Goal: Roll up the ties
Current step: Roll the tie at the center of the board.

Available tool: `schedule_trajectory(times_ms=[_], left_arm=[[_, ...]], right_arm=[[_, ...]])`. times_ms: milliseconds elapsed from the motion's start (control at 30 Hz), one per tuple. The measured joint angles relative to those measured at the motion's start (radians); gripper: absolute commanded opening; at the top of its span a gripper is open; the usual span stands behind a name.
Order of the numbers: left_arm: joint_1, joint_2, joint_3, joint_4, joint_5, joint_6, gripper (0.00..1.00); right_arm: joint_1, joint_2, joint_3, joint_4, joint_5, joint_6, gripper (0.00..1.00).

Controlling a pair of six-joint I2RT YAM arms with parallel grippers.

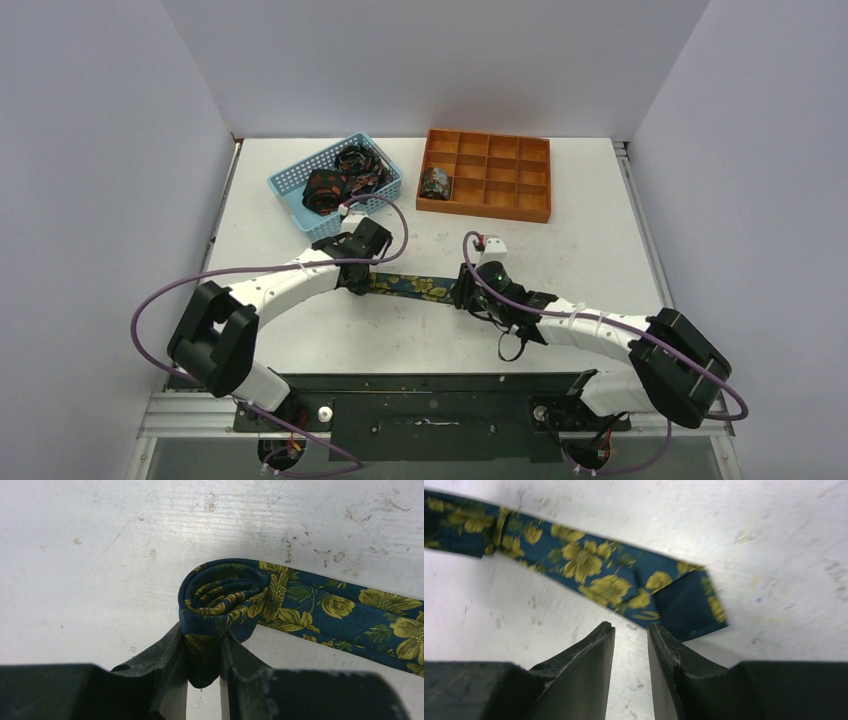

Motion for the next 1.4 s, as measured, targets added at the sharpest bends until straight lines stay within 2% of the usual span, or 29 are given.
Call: schedule_trajectory(times_ms=[167,300,533,1100,1300,1400], left_arm=[[-0.021,0.023,0.023,-0.03,-0.044,0.002,0.0],[-0.041,0.05,0.052,-0.06,-0.08,0.002,0.0],[-0.091,0.125,0.119,-0.09,-0.138,0.0,0.0],[-0.2,0.293,0.29,-0.188,-0.267,-0.034,0.0],[-0.223,0.357,0.324,-0.192,-0.272,-0.049,0.0],[-0.232,0.389,0.335,-0.19,-0.272,-0.054,0.03]], right_arm=[[-0.07,0.058,0.062,0.012,0.026,-0.019,0.31],[-0.069,0.166,0.137,0.064,0.024,-0.038,0.3],[-0.05,0.274,0.119,0.11,0.018,-0.045,0.29],[-0.047,0.288,-0.006,0.335,0.034,-0.003,0.29],[-0.052,0.293,-0.021,0.377,0.025,0.006,0.33],[-0.052,0.29,-0.021,0.378,0.021,0.01,0.36]])
